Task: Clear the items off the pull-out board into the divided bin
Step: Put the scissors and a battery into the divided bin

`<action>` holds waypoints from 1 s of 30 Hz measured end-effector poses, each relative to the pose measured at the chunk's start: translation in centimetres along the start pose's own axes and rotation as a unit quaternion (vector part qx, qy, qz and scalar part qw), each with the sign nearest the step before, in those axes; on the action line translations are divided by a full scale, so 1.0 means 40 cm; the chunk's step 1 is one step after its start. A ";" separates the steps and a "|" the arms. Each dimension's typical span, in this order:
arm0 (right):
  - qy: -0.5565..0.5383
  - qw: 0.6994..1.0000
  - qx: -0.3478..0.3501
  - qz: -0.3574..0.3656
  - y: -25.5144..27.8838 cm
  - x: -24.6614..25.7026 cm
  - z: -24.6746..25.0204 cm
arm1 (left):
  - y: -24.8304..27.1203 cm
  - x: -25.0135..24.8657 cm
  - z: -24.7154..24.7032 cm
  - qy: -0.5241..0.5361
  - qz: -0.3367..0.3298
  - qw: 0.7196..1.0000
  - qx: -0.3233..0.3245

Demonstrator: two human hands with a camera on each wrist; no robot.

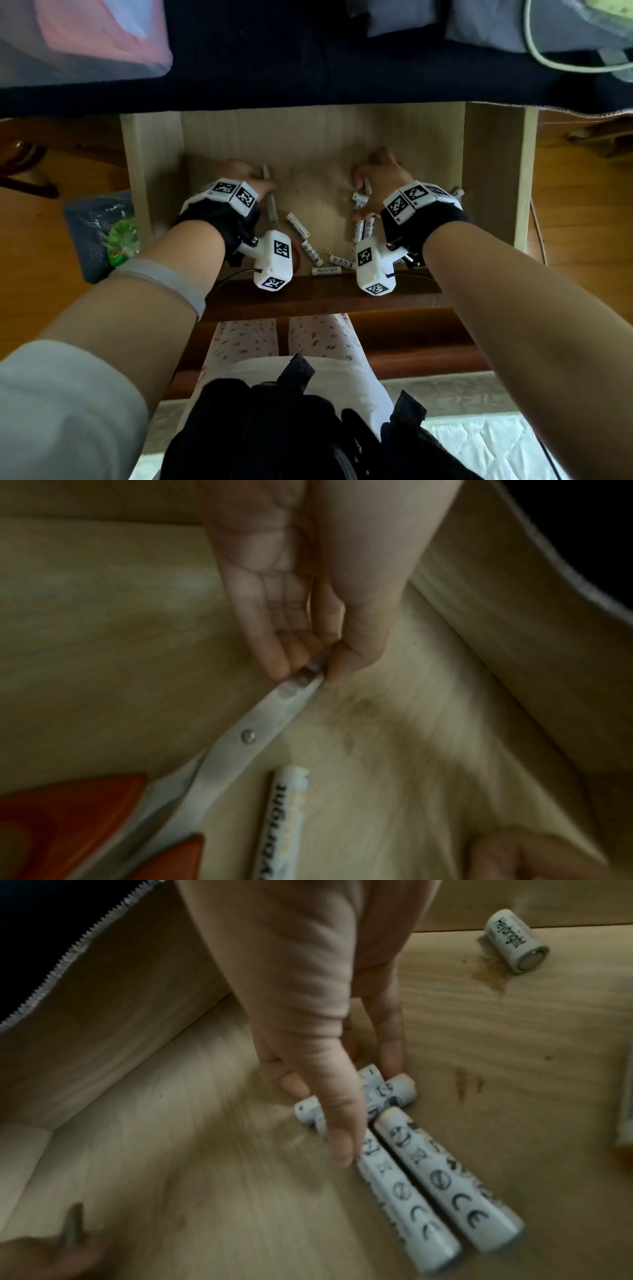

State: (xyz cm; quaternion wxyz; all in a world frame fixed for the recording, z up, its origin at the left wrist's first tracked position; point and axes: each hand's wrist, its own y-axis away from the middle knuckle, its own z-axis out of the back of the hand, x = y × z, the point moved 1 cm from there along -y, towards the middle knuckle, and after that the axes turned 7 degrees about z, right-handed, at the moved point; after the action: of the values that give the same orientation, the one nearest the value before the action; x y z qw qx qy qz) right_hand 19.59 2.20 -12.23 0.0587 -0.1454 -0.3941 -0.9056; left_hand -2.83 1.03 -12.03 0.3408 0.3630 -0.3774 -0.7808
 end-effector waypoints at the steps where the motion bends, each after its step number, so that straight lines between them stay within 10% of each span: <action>1: 0.003 1.000 -0.002 -0.004 -0.002 0.000 0.003 | 0.007 -0.001 0.004 0.045 -0.006 0.999 0.024; 15: -0.068 0.995 0.000 -0.079 0.005 0.041 0.060 | 0.211 -0.116 0.125 0.170 -0.207 0.957 0.112; 30: -0.219 0.966 0.034 0.134 0.165 0.283 0.278 | 0.562 -0.303 0.452 0.181 -0.437 0.881 0.029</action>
State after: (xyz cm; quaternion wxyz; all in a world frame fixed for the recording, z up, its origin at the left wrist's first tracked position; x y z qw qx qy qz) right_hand 12.70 5.93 3.08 0.0965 -0.3896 -0.4047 -0.8217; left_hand -5.82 6.12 18.69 0.0167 0.6360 -0.1347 -0.7596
